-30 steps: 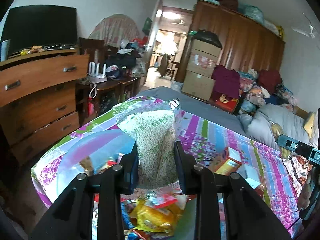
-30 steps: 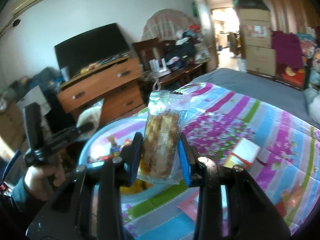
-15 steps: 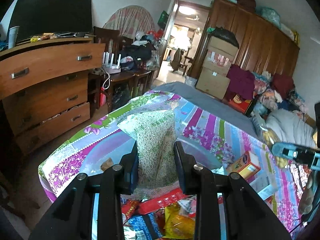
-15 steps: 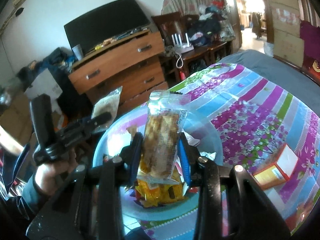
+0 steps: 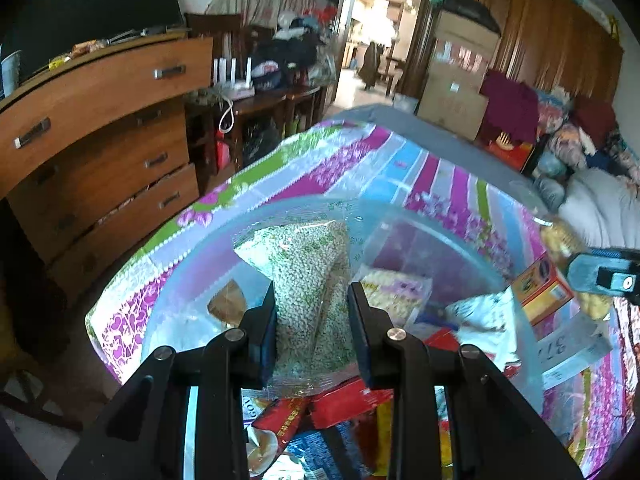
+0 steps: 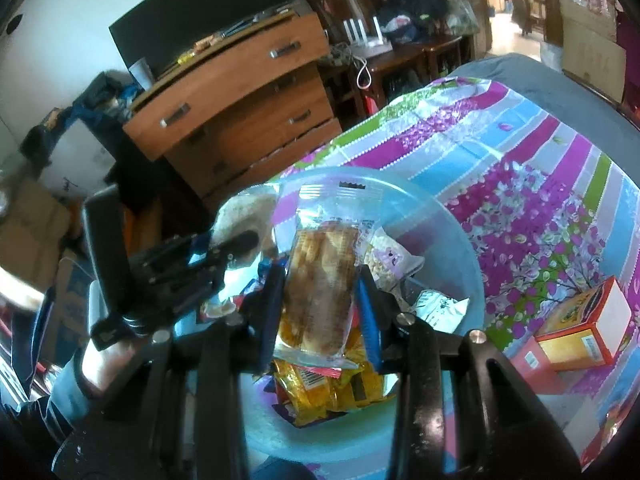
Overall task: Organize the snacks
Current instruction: 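Lower both bags into the basin and open both grippers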
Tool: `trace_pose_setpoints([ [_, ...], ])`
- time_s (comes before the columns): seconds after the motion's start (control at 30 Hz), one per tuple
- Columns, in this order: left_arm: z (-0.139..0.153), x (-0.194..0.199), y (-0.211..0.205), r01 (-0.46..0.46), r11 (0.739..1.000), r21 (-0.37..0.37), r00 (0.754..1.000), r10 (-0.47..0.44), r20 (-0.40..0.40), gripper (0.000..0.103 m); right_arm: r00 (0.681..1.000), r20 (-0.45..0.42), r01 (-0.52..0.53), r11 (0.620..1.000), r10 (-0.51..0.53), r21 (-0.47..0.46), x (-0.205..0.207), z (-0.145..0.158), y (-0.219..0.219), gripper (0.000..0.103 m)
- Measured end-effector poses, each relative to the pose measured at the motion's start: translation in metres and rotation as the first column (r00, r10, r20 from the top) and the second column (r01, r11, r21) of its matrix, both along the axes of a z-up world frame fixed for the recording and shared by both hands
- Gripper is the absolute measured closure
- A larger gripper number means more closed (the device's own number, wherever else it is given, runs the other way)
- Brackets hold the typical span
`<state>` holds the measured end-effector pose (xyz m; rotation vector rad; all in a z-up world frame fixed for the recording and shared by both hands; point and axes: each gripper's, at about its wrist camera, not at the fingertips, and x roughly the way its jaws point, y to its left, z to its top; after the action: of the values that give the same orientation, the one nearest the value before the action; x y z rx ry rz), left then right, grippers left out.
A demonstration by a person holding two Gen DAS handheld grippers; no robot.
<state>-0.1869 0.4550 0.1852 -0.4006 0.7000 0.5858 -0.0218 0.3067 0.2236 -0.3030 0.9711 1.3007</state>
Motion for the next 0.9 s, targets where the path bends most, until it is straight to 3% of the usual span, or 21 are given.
trace_pose_setpoints([
  [0.9,-0.007,0.0,0.004,0.007,1.0,-0.003,1.0,-0.007,-0.017,0.071,1.0,-0.011,0.004,0.999,-0.005,-0.042,0.004,-0.023,0.017,0.067],
])
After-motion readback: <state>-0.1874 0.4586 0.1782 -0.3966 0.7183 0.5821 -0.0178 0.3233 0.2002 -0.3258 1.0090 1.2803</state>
